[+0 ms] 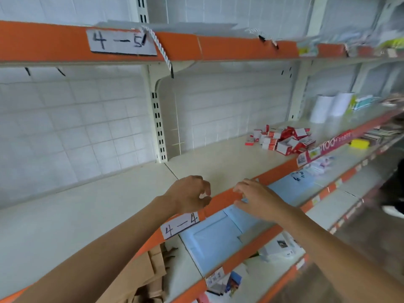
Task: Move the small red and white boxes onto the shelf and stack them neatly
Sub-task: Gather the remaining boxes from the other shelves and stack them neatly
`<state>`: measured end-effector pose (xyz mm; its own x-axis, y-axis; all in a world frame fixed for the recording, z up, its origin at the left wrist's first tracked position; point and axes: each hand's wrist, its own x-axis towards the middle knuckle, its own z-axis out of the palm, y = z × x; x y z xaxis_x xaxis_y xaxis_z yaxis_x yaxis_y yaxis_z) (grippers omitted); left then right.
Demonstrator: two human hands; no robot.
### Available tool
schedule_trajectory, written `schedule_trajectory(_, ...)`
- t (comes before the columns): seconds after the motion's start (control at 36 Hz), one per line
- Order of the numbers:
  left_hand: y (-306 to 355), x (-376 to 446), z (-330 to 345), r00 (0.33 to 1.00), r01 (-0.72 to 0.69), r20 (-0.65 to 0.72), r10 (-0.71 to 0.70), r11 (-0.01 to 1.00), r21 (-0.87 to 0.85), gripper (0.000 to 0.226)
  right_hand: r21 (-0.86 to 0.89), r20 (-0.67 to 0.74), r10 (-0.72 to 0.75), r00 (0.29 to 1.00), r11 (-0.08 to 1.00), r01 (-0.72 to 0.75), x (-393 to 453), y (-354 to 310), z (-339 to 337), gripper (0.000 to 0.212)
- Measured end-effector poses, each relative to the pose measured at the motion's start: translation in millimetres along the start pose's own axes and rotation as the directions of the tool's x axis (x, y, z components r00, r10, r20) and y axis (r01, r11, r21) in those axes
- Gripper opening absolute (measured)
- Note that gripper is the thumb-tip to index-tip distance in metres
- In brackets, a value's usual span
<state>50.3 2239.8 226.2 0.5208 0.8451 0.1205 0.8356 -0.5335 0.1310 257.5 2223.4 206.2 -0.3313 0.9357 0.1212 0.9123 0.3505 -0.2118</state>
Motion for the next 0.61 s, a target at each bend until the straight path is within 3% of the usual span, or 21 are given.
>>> schedule_trajectory(0.22,29,109,32,0.998,-0.056,-0.001,0.056,0.997,-0.052,0.026,-0.008,-0.035,0.045,0.998,0.999,-0.046,35,97,-15,0.029)
schedule_trajectory(0.36,40,188,42,0.999,-0.046,-0.027,0.043,0.992,-0.119,0.024,-0.078,0.055,0.089,0.994,0.993,-0.085,70,167,-41,0.039)
schedule_trajectory(0.61,63,271,63,0.999,-0.042,-0.007,0.042,0.991,-0.130,0.023,-0.073,0.007,0.178,0.984,0.981,-0.177,120,256,-52,0.039)
